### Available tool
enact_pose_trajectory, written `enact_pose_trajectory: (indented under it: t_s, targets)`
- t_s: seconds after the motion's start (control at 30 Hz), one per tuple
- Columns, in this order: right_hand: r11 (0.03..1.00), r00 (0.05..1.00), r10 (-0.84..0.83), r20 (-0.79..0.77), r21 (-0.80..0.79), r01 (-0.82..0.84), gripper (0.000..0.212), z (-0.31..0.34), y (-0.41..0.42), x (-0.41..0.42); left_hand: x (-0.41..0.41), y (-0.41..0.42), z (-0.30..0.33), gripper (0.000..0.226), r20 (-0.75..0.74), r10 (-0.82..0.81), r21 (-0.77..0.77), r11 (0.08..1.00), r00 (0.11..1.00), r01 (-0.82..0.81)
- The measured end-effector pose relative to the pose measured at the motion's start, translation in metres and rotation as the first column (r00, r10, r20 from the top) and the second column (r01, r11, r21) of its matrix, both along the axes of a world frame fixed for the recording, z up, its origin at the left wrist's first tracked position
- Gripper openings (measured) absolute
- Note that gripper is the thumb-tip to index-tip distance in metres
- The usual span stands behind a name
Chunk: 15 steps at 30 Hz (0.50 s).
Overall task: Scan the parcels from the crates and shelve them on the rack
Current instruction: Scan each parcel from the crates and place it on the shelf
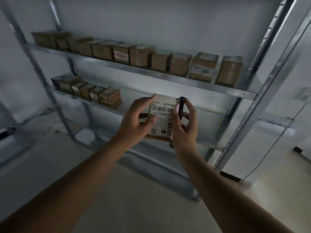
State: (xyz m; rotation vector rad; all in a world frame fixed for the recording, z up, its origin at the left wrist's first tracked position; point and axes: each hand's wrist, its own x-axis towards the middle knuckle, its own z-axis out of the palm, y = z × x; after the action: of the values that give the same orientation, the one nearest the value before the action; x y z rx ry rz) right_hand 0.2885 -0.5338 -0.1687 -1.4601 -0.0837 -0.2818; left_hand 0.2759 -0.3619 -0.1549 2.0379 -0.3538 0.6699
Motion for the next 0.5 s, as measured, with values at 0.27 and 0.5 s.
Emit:
enact_pose_trajectory:
  t_s: [0.27, 0.5]
  targets:
    - [0.997, 0.996, 0.081, -0.024, 0.016, -0.080, 0.047, -0.036, 0.093, 0.123, 0.097, 0.083, -0.023, 0.061, -0.106, 0.054, -0.087, 0.994, 0.993, -0.064]
    - [0.994, 0.990, 0.109, -0.089, -0.010, -0.110, 0.046, -0.054, 0.163, 0.200, 0.165, 0.149, -0.042, 0.063, -0.223, 0.021, -0.141, 0.989, 0.975, -0.054]
